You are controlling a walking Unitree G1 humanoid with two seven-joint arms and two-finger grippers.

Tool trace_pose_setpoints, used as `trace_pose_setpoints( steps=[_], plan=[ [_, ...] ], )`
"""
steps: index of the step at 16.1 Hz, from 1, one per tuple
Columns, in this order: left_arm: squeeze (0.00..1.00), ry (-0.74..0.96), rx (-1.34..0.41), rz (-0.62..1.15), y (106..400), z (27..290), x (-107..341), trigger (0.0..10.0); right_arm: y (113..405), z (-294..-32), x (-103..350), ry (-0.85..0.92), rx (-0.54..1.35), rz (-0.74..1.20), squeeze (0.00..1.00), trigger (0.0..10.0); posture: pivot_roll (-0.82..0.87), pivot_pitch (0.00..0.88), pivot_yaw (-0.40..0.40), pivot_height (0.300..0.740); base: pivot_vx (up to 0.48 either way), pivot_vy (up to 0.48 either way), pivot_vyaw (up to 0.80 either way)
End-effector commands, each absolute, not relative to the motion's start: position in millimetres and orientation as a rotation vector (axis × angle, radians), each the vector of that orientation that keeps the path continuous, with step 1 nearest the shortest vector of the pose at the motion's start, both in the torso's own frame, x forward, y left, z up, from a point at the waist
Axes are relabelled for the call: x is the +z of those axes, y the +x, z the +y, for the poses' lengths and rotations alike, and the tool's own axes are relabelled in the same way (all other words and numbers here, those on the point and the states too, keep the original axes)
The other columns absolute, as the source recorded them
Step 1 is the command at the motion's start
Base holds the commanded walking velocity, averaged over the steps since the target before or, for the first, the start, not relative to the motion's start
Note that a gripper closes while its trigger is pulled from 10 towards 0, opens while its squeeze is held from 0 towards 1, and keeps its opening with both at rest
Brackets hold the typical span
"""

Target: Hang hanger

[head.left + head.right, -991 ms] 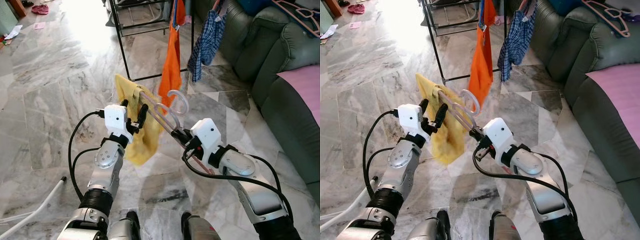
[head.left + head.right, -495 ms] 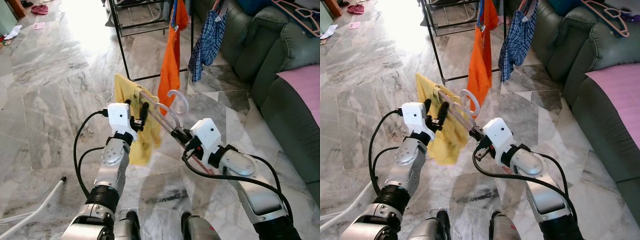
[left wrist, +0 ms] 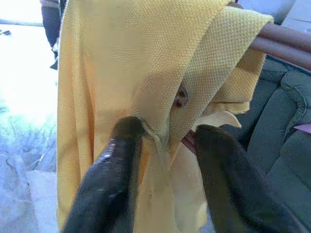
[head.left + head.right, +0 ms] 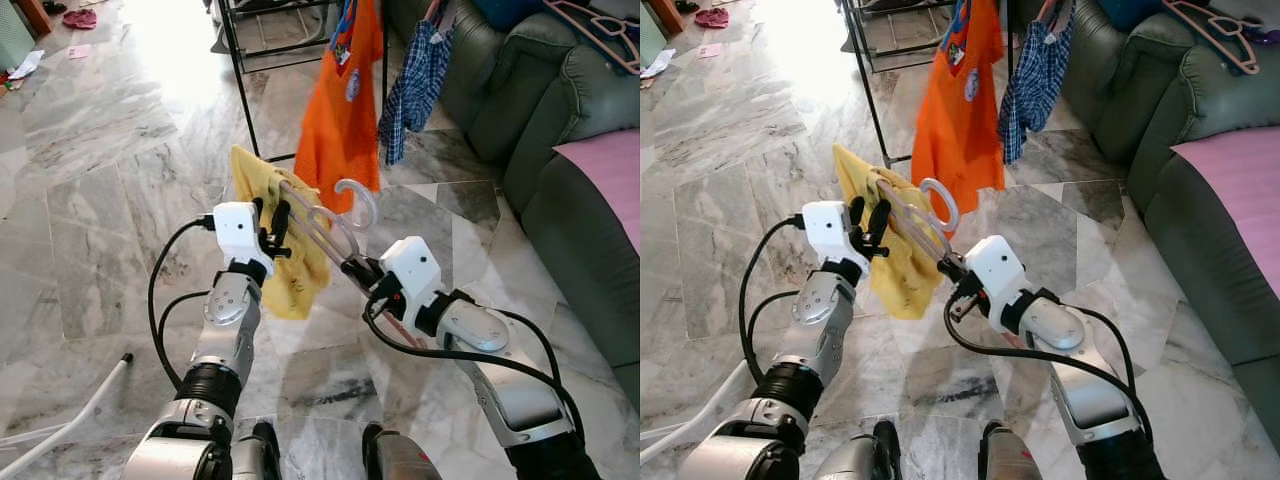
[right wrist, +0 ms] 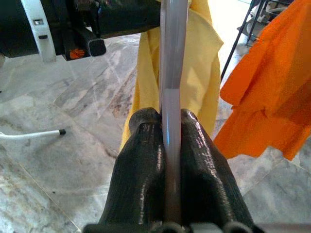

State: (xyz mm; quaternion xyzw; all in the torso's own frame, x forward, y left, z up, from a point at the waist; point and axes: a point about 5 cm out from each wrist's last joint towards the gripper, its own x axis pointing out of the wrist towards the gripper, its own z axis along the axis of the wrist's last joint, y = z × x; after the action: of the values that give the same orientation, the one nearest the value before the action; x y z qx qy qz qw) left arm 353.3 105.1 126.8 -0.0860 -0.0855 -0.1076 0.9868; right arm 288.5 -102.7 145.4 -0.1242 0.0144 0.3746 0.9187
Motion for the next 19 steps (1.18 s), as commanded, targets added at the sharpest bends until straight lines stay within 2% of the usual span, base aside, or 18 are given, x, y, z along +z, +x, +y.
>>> trace_pose_setpoints(
  steps=[1,14,19],
  plan=[
    [0.00,-0.169,-0.203,-0.158,353.5,106.0,123.4,0.0,285.4,-95.5,156.9,-0.235,0.796,-0.036,0.00,0.0,-0.28,0.232,0.045,0.740,0.000,0.000,0.00],
    [0.00,-0.147,-0.170,-0.126,358.5,106.7,118.7,0.0,283.4,-94.4,158.1,-0.237,0.814,-0.036,0.00,0.0,-0.29,0.219,0.048,0.740,0.000,0.000,0.00],
    [0.00,-0.116,-0.228,-0.190,356.1,105.2,126.4,0.0,284.4,-96.0,154.8,-0.243,0.809,-0.026,0.00,0.0,-0.28,0.221,0.045,0.740,0.000,0.000,0.00]
  ],
)
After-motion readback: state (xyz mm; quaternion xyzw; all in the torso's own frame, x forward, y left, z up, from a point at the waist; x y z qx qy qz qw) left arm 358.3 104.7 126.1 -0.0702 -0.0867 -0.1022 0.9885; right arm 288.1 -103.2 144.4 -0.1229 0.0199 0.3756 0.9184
